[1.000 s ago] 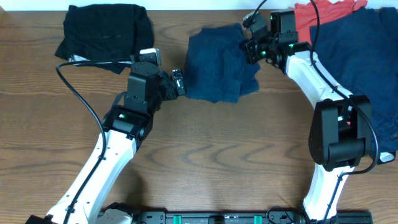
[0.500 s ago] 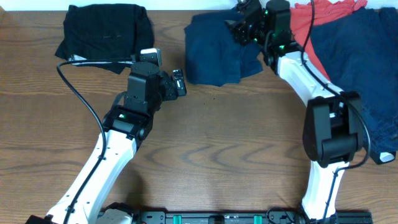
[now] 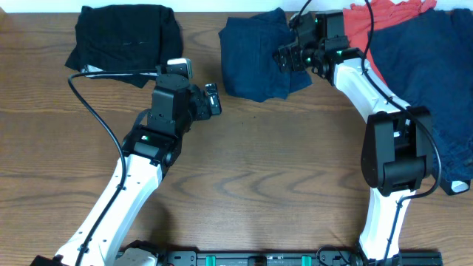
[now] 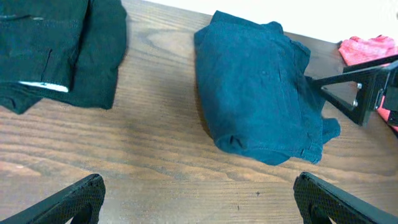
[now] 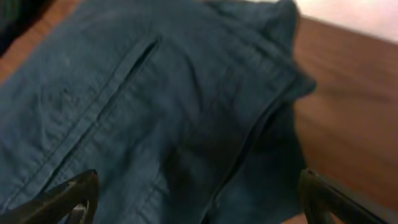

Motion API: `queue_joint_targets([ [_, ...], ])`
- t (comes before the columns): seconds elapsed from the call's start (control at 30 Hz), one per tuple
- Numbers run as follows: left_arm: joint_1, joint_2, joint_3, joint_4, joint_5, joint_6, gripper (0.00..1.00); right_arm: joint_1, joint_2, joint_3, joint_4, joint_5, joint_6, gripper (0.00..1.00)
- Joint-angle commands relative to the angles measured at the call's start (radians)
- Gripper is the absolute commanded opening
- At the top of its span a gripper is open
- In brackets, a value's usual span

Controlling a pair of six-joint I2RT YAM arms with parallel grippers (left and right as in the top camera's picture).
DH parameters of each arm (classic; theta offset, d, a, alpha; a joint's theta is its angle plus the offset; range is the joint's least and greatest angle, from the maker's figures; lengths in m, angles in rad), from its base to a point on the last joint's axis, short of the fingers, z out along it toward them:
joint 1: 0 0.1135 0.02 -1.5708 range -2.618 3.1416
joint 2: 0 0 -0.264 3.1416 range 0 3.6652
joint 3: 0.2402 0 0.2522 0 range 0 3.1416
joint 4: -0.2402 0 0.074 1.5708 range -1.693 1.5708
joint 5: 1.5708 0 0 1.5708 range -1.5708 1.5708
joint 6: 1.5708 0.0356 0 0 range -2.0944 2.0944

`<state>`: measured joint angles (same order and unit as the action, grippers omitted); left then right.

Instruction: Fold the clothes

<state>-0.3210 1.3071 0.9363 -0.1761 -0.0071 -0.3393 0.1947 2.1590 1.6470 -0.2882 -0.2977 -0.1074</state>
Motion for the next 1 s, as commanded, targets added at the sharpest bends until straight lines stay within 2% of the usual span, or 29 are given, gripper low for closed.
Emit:
queue_joint_targets([
  [0.0, 0.001, 0.006, 0.013, -0.006, -0.005, 0.011, 0.98, 0.0, 0.014, 0.026, 0.016, 0.02, -0.024, 0.99],
  [0.23, 0.001, 0.006, 0.013, -0.011, -0.005, 0.011, 0.98, -0.004, 0.124, 0.026, 0.143, 0.066, -0.037, 0.99],
  [0.53, 0.001, 0.006, 0.013, -0.037, -0.005, 0.019, 0.98, -0.004, 0.207, 0.026, 0.174, 0.065, -0.027, 0.99],
  [0.77, 0.001, 0.006, 0.013, -0.063, -0.005, 0.03, 0.98, 0.036, 0.217, 0.026, -0.011, 0.053, -0.007, 0.92],
  [0.97, 0.001, 0.006, 0.013, -0.072, -0.006, 0.033, 0.98, 0.087, 0.216, 0.026, -0.197, 0.015, 0.01, 0.94],
])
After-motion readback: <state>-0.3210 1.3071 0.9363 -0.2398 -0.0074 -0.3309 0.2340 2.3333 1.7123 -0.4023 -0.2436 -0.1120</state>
